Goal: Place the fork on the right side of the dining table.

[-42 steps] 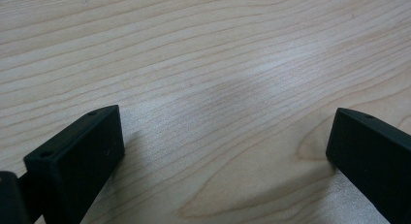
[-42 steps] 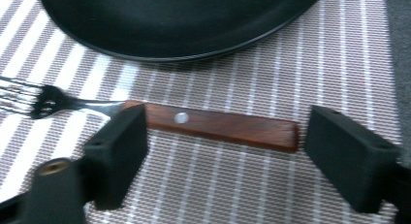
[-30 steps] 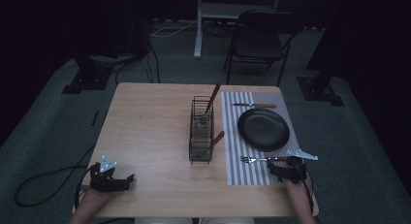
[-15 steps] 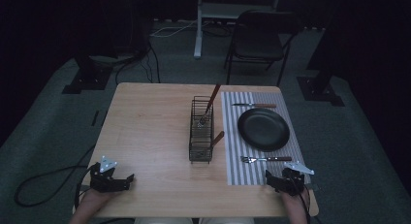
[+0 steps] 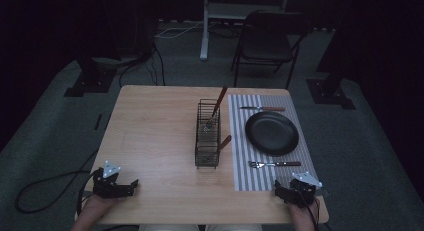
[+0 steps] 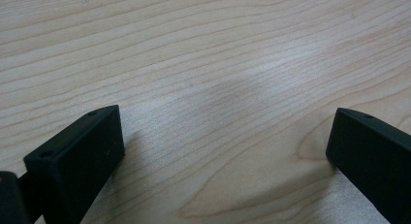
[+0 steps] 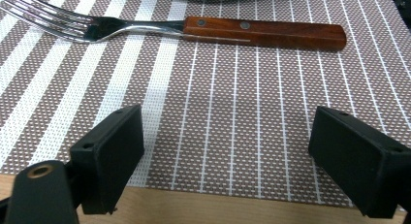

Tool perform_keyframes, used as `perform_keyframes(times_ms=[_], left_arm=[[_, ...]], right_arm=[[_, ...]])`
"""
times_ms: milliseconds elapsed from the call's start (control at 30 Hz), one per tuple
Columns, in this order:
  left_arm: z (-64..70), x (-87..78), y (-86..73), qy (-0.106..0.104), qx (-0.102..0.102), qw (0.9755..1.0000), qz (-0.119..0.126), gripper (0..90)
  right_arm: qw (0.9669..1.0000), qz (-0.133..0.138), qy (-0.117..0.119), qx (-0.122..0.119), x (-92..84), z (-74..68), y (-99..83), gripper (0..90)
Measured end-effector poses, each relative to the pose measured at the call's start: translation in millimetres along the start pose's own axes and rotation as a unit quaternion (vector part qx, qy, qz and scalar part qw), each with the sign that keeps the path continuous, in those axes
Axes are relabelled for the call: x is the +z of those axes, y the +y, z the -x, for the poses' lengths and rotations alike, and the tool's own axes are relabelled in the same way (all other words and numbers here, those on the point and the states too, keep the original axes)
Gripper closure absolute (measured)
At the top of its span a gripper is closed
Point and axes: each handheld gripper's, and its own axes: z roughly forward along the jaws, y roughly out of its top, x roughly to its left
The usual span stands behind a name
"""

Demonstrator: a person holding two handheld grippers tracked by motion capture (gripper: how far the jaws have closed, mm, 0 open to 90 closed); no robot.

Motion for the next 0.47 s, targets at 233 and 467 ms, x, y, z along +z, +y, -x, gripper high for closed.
perform_keyframes(times_ms=[233,467], left_arm=[[0.0,0.1,0.0,0.000,0.000,1.0000,0.000,0.0],[0.0,0.0,0.0,0.000,0.000,1.0000,0.000,0.0]], right_arm=[[1.0000,-0.003,0.003,0.005,0.3,1.3,0.1,12.2],[1.0000,-0.003,0.002,0.006,0.3,1.3,0.1,12.3]])
